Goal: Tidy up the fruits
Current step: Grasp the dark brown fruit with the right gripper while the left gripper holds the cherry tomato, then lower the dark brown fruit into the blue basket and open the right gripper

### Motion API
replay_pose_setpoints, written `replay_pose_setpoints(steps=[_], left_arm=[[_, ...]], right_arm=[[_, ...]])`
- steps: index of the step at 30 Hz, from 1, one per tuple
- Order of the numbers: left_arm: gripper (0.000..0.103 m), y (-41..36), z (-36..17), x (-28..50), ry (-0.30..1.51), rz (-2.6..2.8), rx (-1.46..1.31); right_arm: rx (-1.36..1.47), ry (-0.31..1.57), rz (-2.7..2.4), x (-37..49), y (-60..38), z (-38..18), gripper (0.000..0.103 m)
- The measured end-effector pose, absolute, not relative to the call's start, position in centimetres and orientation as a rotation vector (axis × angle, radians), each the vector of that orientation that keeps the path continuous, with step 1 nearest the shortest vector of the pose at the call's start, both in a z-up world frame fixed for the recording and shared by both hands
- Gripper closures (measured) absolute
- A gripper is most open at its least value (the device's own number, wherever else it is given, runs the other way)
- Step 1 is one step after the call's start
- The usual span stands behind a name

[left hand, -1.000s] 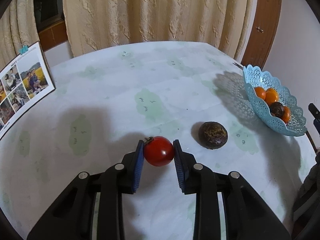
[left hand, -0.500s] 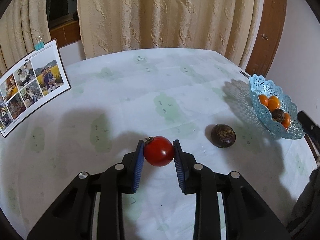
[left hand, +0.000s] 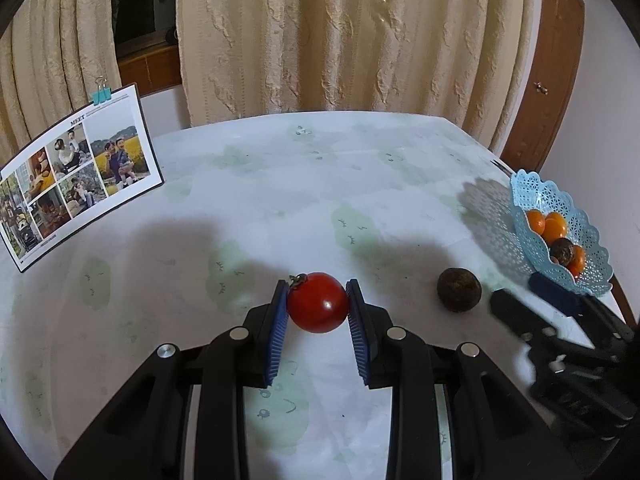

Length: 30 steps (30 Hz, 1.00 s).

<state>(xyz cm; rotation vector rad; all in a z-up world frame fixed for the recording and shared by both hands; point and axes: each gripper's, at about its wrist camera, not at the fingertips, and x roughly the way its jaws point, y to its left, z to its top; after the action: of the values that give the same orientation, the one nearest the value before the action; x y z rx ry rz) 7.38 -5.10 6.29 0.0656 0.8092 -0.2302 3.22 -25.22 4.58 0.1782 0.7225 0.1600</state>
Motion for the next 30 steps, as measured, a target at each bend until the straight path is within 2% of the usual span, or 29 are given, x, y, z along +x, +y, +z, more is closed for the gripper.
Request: replay_pose_setpoints(steps=[7,16,30], left_arm=[[0.074,-5.0,6.2,7.5,0.813,-0.226,0.063],[0.074,-5.1,5.7,7.7,0.825,-0.229,0.067],[0.074,-5.4,5.6,7.5,0.824,-0.236,0.075]], right_arm=[[0.150,0.850,0.194,6.5,-23.8,2.2,0.032],[0.095,0.885,0.161,7.5,-23.3,1.7,0.060],[0.179,0.778,0.158,4.5,-25.9,4.7,0.060]])
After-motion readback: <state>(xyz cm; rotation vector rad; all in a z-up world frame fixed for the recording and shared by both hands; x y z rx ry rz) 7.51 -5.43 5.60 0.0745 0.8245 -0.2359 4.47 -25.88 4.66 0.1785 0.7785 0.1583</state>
